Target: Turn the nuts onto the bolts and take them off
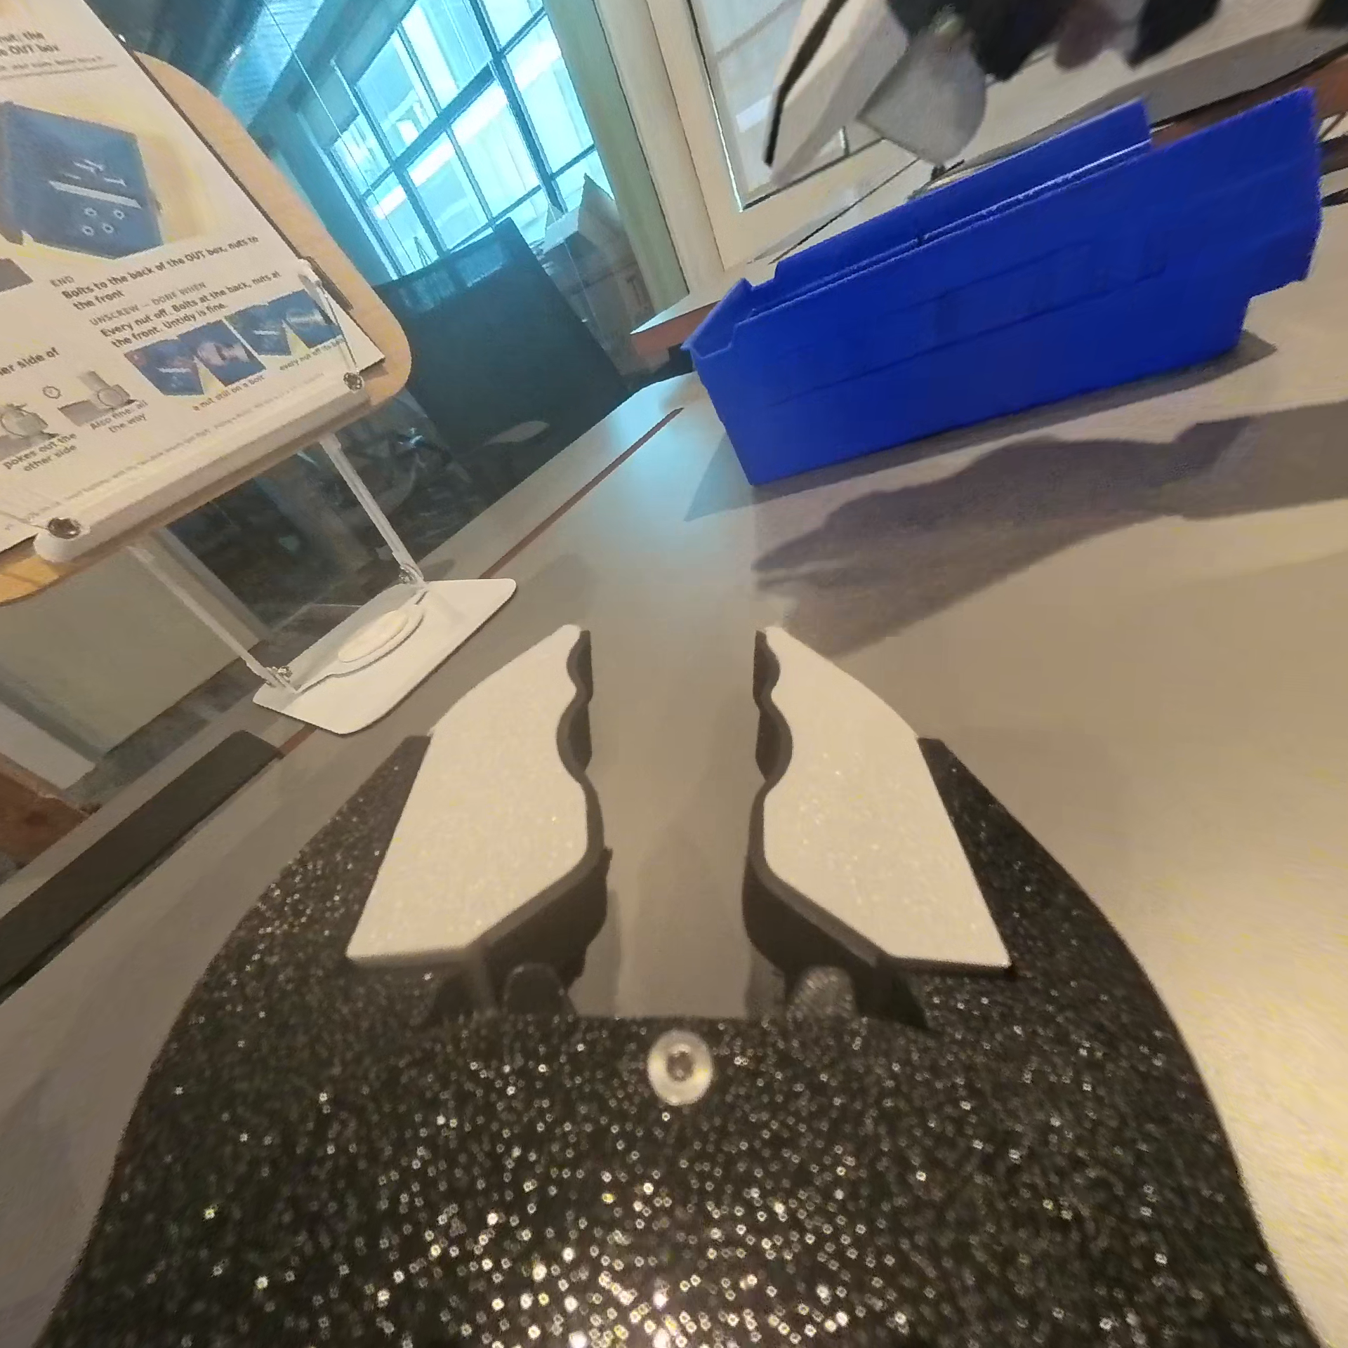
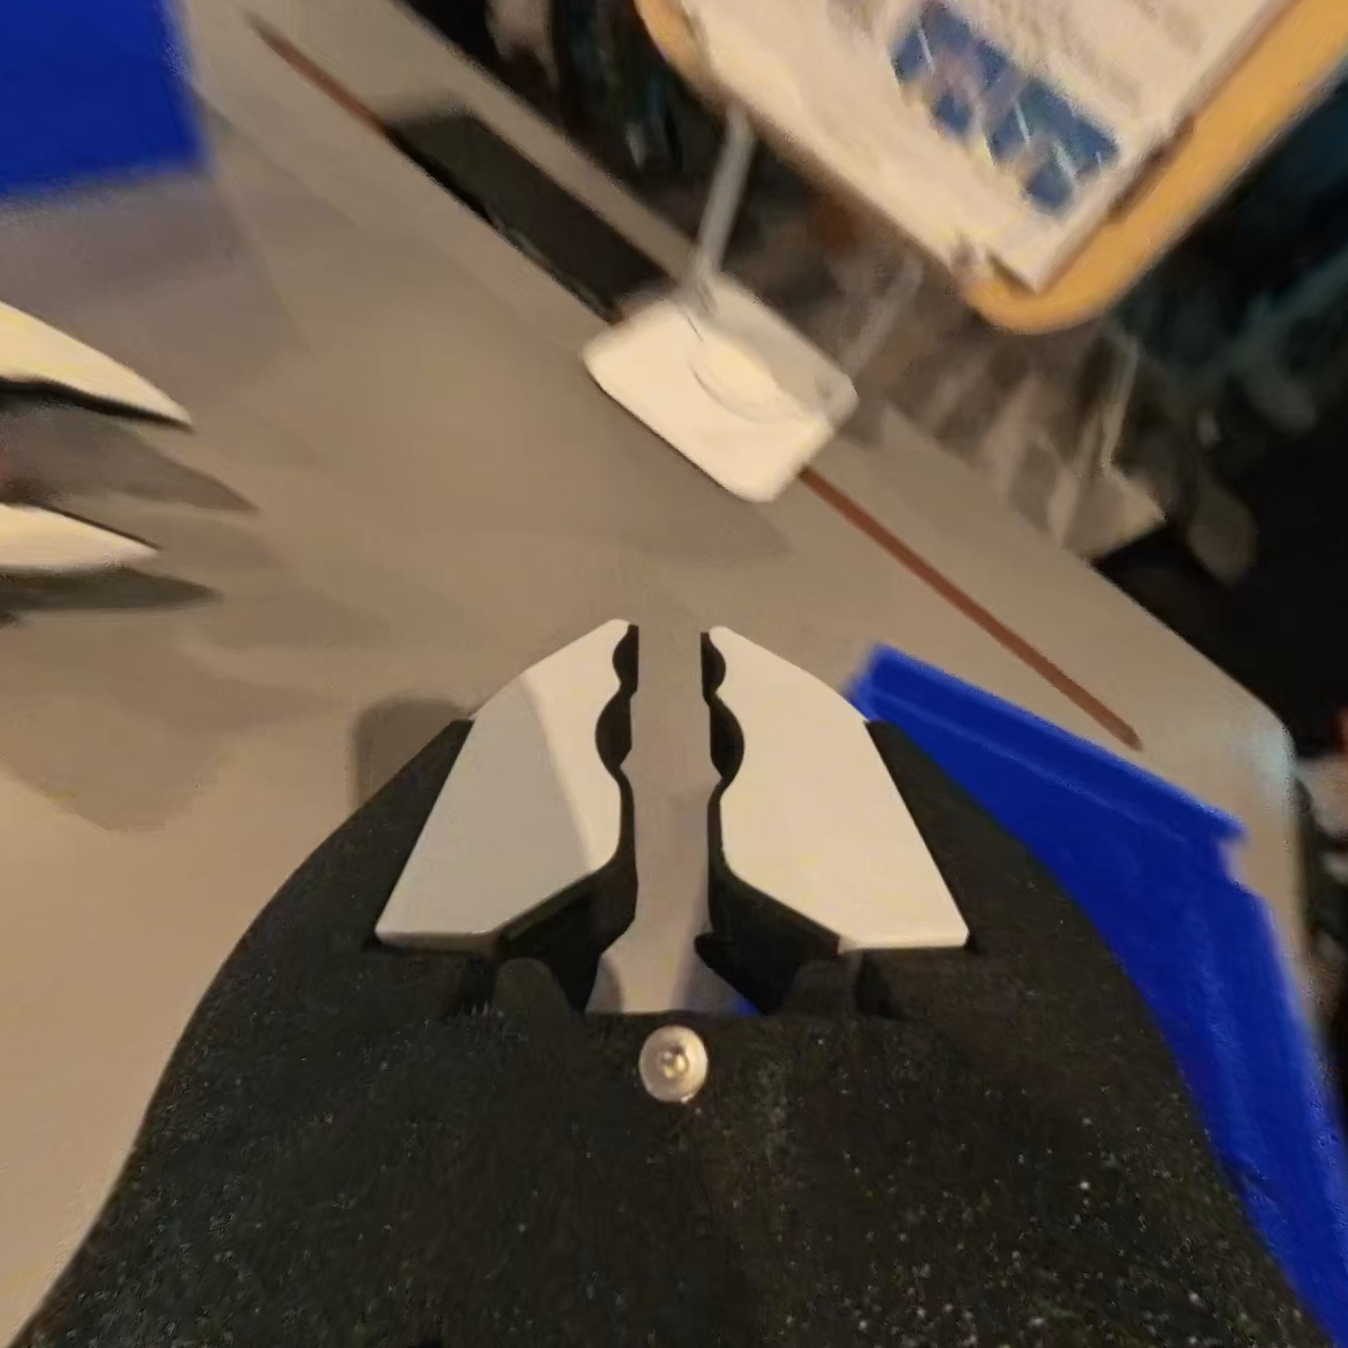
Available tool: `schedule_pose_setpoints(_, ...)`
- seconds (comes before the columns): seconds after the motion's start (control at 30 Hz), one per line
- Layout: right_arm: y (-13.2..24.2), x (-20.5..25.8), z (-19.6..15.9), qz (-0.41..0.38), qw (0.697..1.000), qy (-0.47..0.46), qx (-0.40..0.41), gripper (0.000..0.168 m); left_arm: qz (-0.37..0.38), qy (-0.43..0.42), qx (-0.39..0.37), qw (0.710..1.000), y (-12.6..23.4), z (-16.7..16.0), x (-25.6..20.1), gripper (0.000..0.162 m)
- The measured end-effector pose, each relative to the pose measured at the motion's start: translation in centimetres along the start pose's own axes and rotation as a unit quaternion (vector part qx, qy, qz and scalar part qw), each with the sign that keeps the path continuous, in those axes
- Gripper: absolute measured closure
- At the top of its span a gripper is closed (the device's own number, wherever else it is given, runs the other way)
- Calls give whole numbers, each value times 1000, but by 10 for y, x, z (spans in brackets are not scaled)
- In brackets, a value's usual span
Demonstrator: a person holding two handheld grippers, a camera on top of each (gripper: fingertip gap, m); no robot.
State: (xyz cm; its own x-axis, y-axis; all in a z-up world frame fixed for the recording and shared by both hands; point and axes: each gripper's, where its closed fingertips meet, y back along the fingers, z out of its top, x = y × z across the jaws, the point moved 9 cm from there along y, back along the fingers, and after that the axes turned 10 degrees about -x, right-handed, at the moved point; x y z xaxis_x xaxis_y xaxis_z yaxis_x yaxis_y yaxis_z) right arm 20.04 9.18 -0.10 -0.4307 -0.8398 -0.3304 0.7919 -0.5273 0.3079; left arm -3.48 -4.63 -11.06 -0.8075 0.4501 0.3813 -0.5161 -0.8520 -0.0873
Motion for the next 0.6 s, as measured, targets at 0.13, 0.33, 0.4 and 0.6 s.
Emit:
schedule_pose_setpoints(0.13, -12, 70, -15, 15, 990, -10, -137, 152, 5, 9, -6, 1000, 1, 0, 3, 120)
schedule_pose_setpoints(0.33, -14, 109, -46, -26, 976, -33, -214, 156, 33, 22, -10, 999, 5, -1, 13, 120)
schedule_pose_setpoints(0.4, -7, 109, -48, -31, 973, -56, -223, 155, 46, 28, -14, 998, 7, 0, 18, 120)
schedule_pose_setpoints(0.6, 3, 103, -56, -4, 949, -179, -260, 152, 68, 17, -19, 997, 11, 5, 25, 120)
